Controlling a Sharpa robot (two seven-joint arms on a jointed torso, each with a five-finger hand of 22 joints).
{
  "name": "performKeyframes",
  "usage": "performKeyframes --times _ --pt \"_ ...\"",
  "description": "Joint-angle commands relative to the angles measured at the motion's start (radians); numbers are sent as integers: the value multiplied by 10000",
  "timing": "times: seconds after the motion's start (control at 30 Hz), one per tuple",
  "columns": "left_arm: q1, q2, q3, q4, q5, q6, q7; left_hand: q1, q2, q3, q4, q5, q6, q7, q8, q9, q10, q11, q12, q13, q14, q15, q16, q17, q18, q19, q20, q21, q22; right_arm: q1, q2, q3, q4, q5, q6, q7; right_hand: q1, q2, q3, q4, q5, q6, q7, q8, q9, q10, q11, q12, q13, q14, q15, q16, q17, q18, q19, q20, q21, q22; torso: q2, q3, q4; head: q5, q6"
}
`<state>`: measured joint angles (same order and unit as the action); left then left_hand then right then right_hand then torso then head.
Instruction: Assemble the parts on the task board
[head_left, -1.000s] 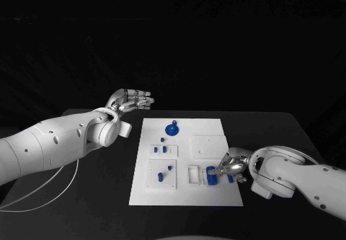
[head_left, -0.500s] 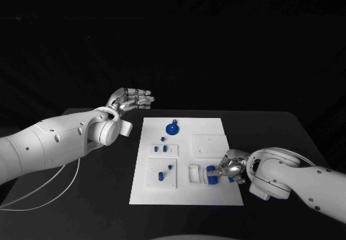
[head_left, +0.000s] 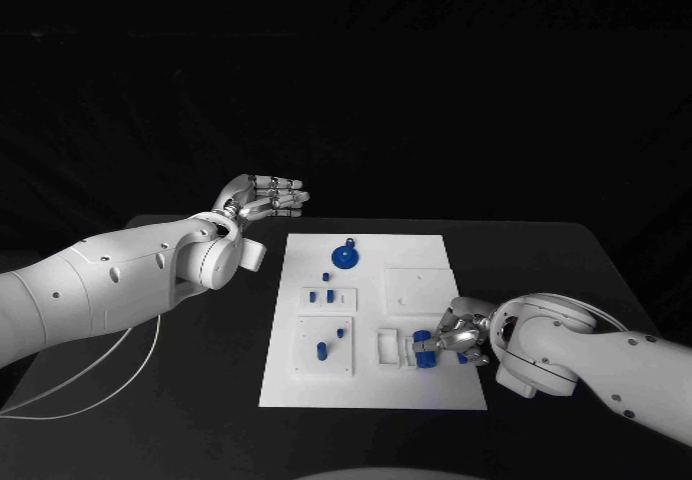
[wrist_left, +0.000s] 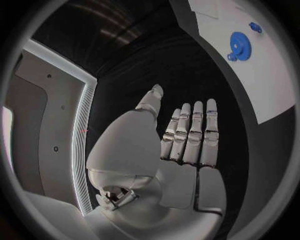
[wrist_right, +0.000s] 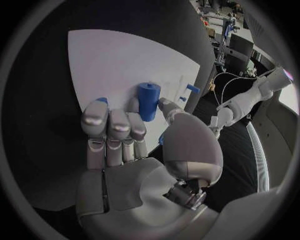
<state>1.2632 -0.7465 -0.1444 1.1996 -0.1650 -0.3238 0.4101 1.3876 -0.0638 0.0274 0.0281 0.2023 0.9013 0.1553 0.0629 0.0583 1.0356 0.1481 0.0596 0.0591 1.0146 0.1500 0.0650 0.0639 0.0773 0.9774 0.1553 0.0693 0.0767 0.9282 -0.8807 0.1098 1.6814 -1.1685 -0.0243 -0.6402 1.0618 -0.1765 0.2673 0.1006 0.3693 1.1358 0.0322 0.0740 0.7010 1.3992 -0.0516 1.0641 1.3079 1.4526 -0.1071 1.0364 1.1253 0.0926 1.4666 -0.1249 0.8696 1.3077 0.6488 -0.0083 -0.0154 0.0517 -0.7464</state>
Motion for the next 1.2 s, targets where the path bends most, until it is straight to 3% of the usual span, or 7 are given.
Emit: performKeyframes --times 0.03,0.1,0.2,0.33,0.5,0.67,1.2 --pt "-4 19 6 -2 79 84 127 -3 86 -21 22 57 90 -4 -13 4 33 -35 -1 -8 41 22 -45 -6 25 45 -30 62 -18 -126 57 -124 -50 -69 292 -130 62 290 158 -456 566 -41 -34 -64 -232 24 1 -83 291 68 -7 -29 27 -153 603 -20 50 1003 -2 -6 2 14 -1" --pt "-4 21 6 -10 79 92 126 0 90 -21 20 58 108 -8 -11 5 39 -36 -1 -8 47 22 -45 -6 23 44 -31 62 -19 -126 73 -131 -56 -70 282 -132 -4 231 753 -867 833 -25 -65 -66 -329 16 -34 -113 281 71 -12 -31 49 -168 600 -36 59 1007 -2 -7 6 12 -5" --pt "-4 26 6 -23 80 100 123 0 90 -21 20 58 108 -8 -11 5 39 -36 -1 -8 47 22 -45 -6 23 44 -31 62 -19 -126 86 -138 -60 -85 242 -133 -46 359 1018 -1302 1475 1 -69 -50 -322 6 -46 -163 255 70 -35 -39 63 -181 600 -49 60 1007 -2 -7 2 13 -5" --pt "-4 34 6 -49 80 126 109 -4 111 -30 9 80 149 -7 -12 5 58 -42 -1 -8 78 20 -44 -6 10 50 -42 64 -22 -125 54 -144 -52 -81 106 -134 -256 535 1222 -1873 2224 8 -73 -44 -246 -6 -64 -227 219 70 -47 -58 75 -197 600 -68 60 1007 -5 -8 -1 15 -25" --pt "-4 37 6 -82 81 160 102 7 107 -30 -4 159 144 -6 -13 5 59 -39 -1 -8 84 23 -46 -7 6 51 -47 64 -22 -108 -67 -146 56 72 -126 -129 -536 636 1342 -2327 2762 2 -63 -44 -163 -16 -67 -241 213 81 -51 -76 86 -200 602 -73 73 1012 -7 -5 0 41 -8" --pt "-4 35 4 -129 81 205 64 -10 109 -38 -2 181 175 -11 -11 7 64 -47 -2 -8 94 24 -44 -6 -1 49 -50 62 -24 11 -162 -146 200 450 -257 -118 -635 665 1324 -2436 2879 14 -65 -49 -150 -9 -72 -251 204 80 -53 -77 98 -207 602 -74 89 1013 -5 0 -10 101 11" --pt "-3 28 -2 -170 81 289 19 -39 91 -34 27 238 122 6 -13 4 60 -37 -2 -8 106 26 -46 -6 -7 61 -58 66 -23 626 -312 -111 640 1435 -256 -100 -681 681 1165 -2342 2646 35 -84 -51 -197 -5 -77 -330 139 78 -53 -103 90 -213 597 -74 71 1011 -4 -16 8 136 41"
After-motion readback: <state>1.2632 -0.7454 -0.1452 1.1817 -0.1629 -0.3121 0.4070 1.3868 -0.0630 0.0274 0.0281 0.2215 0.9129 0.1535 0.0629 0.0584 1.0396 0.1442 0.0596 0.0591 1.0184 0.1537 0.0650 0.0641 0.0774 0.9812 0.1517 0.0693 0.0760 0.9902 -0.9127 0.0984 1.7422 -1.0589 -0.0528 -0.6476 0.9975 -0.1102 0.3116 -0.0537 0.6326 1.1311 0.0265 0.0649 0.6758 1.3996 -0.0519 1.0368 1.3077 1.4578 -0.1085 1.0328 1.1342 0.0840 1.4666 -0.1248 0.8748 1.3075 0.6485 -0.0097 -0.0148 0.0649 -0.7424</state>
